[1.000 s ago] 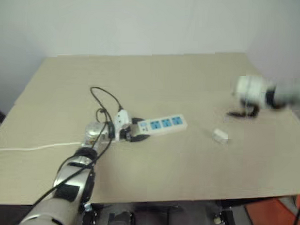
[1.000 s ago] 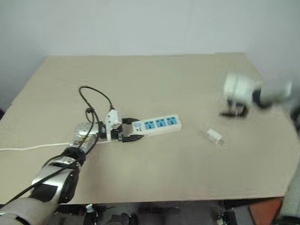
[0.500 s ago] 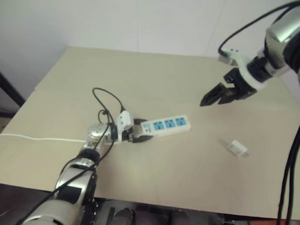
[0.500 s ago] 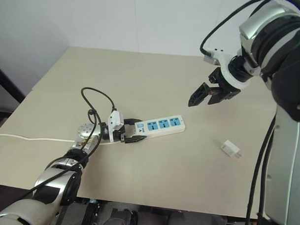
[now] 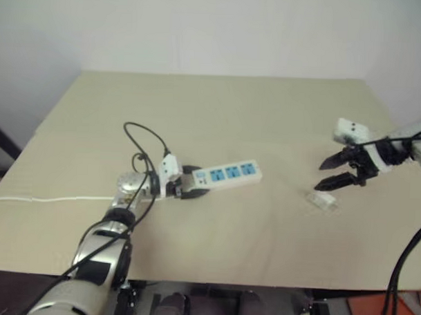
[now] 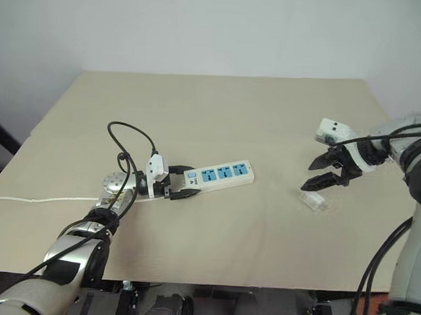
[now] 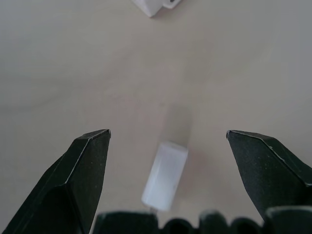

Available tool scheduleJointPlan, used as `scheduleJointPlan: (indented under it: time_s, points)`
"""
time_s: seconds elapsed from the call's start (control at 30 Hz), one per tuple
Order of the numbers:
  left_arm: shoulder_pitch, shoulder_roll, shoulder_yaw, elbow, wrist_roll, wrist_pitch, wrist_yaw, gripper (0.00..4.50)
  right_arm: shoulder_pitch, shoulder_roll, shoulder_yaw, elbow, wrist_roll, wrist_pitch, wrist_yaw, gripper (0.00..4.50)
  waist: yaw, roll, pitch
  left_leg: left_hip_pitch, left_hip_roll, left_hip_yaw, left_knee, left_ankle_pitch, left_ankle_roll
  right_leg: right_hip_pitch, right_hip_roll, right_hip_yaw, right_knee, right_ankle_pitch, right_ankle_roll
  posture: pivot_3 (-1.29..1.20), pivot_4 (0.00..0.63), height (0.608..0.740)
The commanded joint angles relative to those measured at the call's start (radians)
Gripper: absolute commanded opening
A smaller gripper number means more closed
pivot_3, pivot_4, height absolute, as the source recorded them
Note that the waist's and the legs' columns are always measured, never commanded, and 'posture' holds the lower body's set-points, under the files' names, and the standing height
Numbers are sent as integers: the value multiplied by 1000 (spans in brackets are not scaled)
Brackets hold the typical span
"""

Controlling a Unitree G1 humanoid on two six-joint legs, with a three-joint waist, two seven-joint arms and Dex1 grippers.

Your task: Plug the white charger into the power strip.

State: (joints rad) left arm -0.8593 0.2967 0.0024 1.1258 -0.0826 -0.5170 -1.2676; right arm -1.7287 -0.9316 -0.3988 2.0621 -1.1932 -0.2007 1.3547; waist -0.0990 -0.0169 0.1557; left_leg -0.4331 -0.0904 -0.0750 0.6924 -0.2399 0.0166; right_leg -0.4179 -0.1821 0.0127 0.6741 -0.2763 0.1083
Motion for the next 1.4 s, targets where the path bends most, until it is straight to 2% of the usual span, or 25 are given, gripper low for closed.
scheduleJointPlan:
  time_s: [0.03,0.3,0.4,0.5,0.67,1.17,1.4]
  points:
    - [-3,-3,-6,-12,-2,13,-15,3265,-68,33,30,32,36,100,45,4500,-5,0,0,2,0,1,0,0,0,2,0,0,0,0,0,0,150,740]
    - [17,-1,-3,-25,-3,12,-7,3265,-141,220,108,32,74,456,1,4500,0,0,0,7,1,2,1,0,1,3,0,2,7,0,-1,0,150,740]
    - [29,0,-3,-36,-2,8,-2,3265,-120,248,119,32,74,430,-34,4500,2,0,0,6,0,2,1,0,1,0,-1,3,9,1,-1,0,150,740]
    - [41,6,-2,-49,-3,11,-1,3265,-68,244,152,32,47,316,-108,4500,3,0,0,6,0,2,1,0,1,-1,0,3,9,1,-1,0,150,740]
    - [49,12,-2,-62,-8,24,-8,3265,-44,245,174,32,57,277,-123,4500,-2,0,0,6,1,3,1,0,1,-2,-1,4,9,1,-1,0,150,740]
    - [34,7,-11,-49,3,16,1,3265,-2,336,242,32,78,443,-287,4500,-2,0,0,7,1,3,1,0,1,-1,-1,4,10,1,-1,0,150,740]
    - [35,7,-10,-50,1,17,0,3265,-4,358,248,32,84,505,-308,4500,-2,0,0,7,1,3,1,0,1,-1,-1,4,10,1,-2,0,150,740]
